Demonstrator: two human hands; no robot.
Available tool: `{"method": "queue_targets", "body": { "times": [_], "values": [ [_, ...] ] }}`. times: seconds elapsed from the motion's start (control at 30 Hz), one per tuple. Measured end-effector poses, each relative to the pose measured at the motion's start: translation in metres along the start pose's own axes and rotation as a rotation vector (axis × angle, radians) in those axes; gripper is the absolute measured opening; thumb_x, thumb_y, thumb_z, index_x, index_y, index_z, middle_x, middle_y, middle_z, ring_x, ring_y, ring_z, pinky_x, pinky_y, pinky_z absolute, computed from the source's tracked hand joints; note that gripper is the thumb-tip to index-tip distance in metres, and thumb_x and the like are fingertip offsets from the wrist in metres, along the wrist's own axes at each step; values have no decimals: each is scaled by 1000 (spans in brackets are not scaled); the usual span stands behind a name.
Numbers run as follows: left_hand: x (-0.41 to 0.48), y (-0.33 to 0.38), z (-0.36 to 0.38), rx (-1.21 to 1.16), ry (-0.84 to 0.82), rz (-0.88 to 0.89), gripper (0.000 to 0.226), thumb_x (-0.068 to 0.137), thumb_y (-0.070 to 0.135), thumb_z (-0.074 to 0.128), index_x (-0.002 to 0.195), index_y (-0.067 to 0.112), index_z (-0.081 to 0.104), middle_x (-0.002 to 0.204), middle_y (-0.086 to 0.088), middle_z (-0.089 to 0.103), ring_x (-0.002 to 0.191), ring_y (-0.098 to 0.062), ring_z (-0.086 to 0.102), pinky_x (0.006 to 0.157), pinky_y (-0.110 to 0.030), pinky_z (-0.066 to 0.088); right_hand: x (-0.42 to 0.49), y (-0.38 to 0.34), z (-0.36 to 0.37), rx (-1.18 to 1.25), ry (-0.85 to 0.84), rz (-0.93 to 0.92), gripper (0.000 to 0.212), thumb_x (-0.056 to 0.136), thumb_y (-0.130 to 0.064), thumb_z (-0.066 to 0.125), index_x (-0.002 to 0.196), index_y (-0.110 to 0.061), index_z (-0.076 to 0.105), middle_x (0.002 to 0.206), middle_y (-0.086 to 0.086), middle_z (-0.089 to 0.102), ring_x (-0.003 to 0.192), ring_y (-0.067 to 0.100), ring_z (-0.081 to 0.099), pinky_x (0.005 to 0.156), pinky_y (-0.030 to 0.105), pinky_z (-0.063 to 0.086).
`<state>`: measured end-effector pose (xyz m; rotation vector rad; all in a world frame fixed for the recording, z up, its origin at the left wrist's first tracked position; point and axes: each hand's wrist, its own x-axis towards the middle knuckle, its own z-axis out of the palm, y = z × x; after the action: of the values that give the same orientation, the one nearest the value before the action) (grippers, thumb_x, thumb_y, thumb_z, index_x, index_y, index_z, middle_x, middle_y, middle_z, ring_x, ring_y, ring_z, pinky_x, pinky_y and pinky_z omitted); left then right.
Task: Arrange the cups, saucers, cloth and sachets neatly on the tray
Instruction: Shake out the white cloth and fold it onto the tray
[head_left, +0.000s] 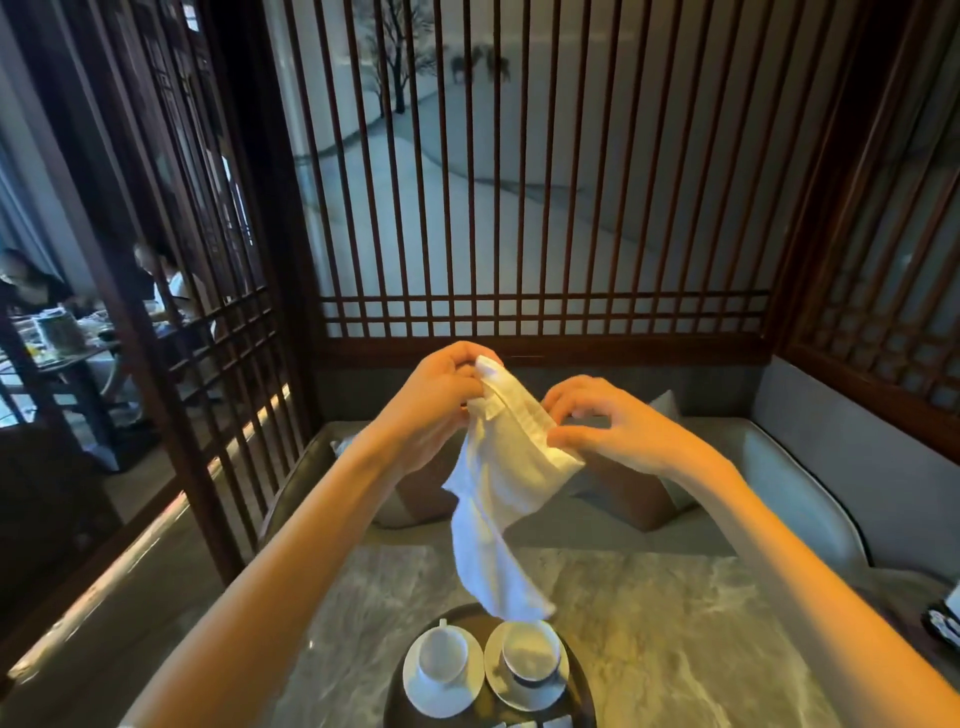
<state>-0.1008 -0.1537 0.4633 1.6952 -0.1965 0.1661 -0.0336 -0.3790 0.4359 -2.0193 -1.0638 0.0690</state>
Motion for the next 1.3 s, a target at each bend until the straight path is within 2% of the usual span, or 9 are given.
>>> {"method": "queue_targets", "body": {
  "times": [0.23, 0.4, 0.5, 0.6, 0.8, 0.97, 1.07, 1.17, 1.3],
  "values": [
    [1, -7, -20, 133, 181, 8, 31, 86, -5, 52, 104, 18, 61, 88, -1, 63, 78, -11, 65, 64, -20, 57, -6, 1, 46, 356, 36, -35, 49, 85, -50, 65, 130, -48, 46, 120, -22, 60, 101, 13, 68, 80, 32, 60],
    [-4, -8, -33, 161, 253, 15, 47, 89, -6, 50, 105, 37, 55, 101, 1, 57, 89, -16, 63, 60, -18, 57, -8, 12, 72, 24, 177, -85, 26, 84, -62, 62, 100, -41, 62, 102, -22, 66, 92, 4, 67, 76, 15, 54],
    [-7, -9, -39, 237, 214, 21, 54, 89, -5, 52, 101, 47, 54, 103, 0, 58, 91, -19, 65, 68, -26, 62, -2, 14, 66, -58, 198, -81, 17, 87, -54, 63, 89, -38, 64, 90, -20, 68, 85, 2, 66, 71, 16, 51],
    [-11, -9, -46, 342, 172, 62, 55, 88, -6, 51, 103, 47, 56, 106, 0, 61, 94, -24, 67, 77, -38, 63, 6, 6, 40, -112, 226, -92, 11, 90, -44, 64, 87, -34, 63, 89, -19, 67, 85, 0, 65, 73, 15, 49],
    [-15, -16, -43, 258, 138, 159, 43, 88, 4, 61, 108, 42, 59, 108, 2, 68, 99, -16, 69, 75, -31, 62, 13, -30, -7, 207, 391, -154, 18, 88, -22, 71, 102, -27, 62, 98, -8, 65, 91, 7, 67, 76, 17, 55],
    [-8, -16, -19, 97, 77, 113, 37, 88, 1, 57, 109, 30, 65, 107, 3, 68, 98, -12, 69, 78, -29, 61, 8, -21, -12, 138, 492, -64, 15, 93, -15, 64, 106, -21, 63, 99, -9, 65, 89, 0, 63, 73, 11, 50],
    [-2, -22, 3, 121, 45, 63, 25, 91, 9, 58, 113, 18, 66, 112, -4, 68, 105, -18, 67, 89, -34, 58, -4, -2, -16, 117, 530, 16, 14, 93, -15, 61, 104, -22, 66, 99, -10, 65, 87, -6, 60, 71, 7, 47],
    [5, -28, 28, 239, 119, 215, 19, 91, 15, 63, 109, 17, 67, 104, 0, 70, 96, -14, 68, 82, -26, 59, -24, 16, -20, 17, 552, 83, 17, 95, -17, 59, 104, -30, 65, 102, -14, 64, 92, -8, 58, 74, 9, 44],
    [16, -29, 63, 252, 84, 266, 27, 85, 10, 70, 107, 16, 56, 95, -2, 65, 88, -21, 67, 79, -35, 59, -39, 18, -19, -241, 414, 72, 33, 92, -43, 59, 124, -35, 63, 124, -21, 57, 123, 0, 46, 100, 17, 35]
  ]
}}
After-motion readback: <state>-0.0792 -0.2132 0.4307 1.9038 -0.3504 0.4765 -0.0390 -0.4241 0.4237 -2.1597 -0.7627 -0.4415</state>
